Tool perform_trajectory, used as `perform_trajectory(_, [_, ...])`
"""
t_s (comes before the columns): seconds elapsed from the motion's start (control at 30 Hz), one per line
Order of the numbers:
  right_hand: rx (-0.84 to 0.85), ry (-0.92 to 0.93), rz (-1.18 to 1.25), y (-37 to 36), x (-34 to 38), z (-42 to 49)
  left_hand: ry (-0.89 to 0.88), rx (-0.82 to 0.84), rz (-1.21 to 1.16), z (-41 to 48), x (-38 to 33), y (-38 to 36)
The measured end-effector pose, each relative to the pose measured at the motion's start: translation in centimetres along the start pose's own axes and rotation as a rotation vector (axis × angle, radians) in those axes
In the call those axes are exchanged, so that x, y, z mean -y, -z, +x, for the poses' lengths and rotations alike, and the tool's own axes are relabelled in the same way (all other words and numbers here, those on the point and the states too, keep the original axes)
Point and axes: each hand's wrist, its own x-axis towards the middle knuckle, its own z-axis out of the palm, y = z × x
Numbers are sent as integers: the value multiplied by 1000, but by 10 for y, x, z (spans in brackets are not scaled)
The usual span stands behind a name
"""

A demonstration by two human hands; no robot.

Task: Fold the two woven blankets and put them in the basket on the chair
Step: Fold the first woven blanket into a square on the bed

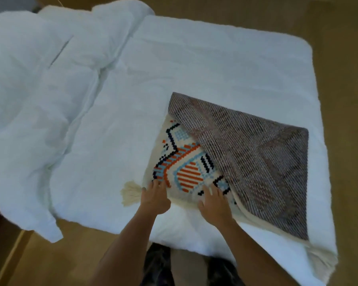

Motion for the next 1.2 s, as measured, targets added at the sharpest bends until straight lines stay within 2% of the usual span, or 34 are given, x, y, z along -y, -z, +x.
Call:
perform_trajectory(0.23, [100, -19, 19, -80, 49, 42, -72, 50, 154, 77, 57, -45])
perform_trajectory(0.43, [-88, 62, -105, -141, 76, 87, -106, -71, 223, 124, 68, -91])
perform_trajectory(0.53, [-195, 94, -202, -142, 78, 100, -182, -111, 277, 131, 77, -93])
perform_trajectory(0.63, [-168, 87, -159, -134, 77, 107, -241, -147, 366, 125, 92, -82])
perform_trajectory(0.77, [-115, 139, -57, -133, 85, 100, -260, -8, 496, 114, 113, -73])
perform_trajectory(0.93, [-98, 156, 63, -132, 79, 92, -182, 110, 486, 115, 91, -64])
perform_trajectory(1.07, [-183, 23, 132, -98, 46, 103, -190, 0, 376, 138, 52, -43])
perform_trajectory(1.2, [-256, -125, 161, -59, -13, 116, -280, -154, 327, 170, 0, -14])
